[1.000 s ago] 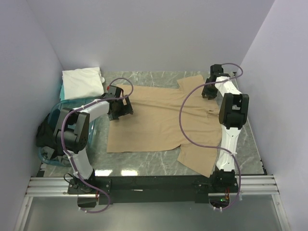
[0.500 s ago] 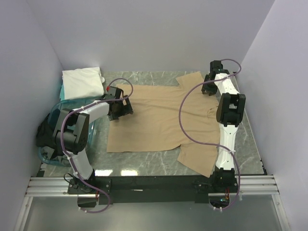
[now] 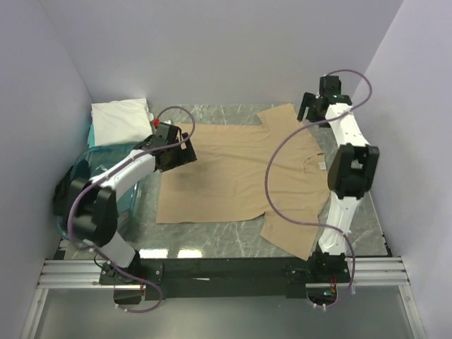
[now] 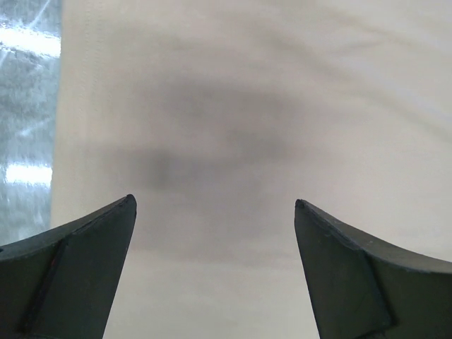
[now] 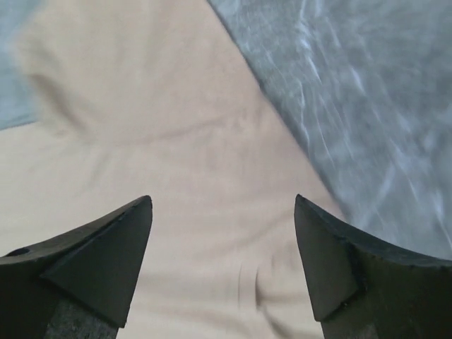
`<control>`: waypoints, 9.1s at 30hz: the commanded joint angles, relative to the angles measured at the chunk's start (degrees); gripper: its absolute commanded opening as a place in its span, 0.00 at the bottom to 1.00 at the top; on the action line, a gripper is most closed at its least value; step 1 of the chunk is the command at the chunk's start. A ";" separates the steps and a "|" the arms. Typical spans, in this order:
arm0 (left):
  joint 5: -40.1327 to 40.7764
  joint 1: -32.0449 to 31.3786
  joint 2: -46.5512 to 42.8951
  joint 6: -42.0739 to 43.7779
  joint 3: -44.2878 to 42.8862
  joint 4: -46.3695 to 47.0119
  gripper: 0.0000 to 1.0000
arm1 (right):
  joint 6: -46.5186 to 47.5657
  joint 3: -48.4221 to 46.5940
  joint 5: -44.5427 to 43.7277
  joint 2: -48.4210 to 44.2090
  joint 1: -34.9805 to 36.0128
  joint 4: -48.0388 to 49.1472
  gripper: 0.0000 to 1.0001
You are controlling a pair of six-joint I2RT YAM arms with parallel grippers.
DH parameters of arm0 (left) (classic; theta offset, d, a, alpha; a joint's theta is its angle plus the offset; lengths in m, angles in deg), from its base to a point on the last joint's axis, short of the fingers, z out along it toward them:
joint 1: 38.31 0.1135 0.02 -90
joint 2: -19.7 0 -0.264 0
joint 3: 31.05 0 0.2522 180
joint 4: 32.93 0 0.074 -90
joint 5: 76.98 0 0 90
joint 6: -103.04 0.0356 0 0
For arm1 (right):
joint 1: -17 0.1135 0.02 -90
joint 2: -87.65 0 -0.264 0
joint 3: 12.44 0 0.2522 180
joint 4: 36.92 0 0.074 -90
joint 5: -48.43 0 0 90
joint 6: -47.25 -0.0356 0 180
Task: Fold and stack the t-shirts
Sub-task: Flatten the tshirt out, then fold the tshirt
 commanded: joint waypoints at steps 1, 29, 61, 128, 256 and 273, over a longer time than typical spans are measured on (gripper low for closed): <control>2.14 -2.09 -9.19 -3.67 3.23 -0.48 0.99 | -3.27 11.15 -1.04 -17.76 1.39 7.25 0.88; 10.94 -5.96 -37.44 -31.90 37.17 -13.41 0.86 | -27.11 83.17 -10.63 -84.68 7.82 28.36 1.00; 13.13 -5.96 -37.96 -24.07 35.77 -8.40 0.01 | -40.29 81.15 -4.47 -80.83 27.75 -13.11 0.95; 14.27 -5.96 -41.83 -30.75 30.15 -14.99 0.01 | -36.78 63.76 -14.04 -61.30 44.30 -31.41 0.00; 12.78 -4.38 -6.67 -17.21 15.73 -0.57 0.99 | -14.11 21.68 -6.66 -4.28 11.60 14.04 0.80; 10.14 -4.73 -12.29 -14.93 13.36 -1.36 0.99 | -19.01 47.72 -5.02 -32.01 13.44 18.76 0.80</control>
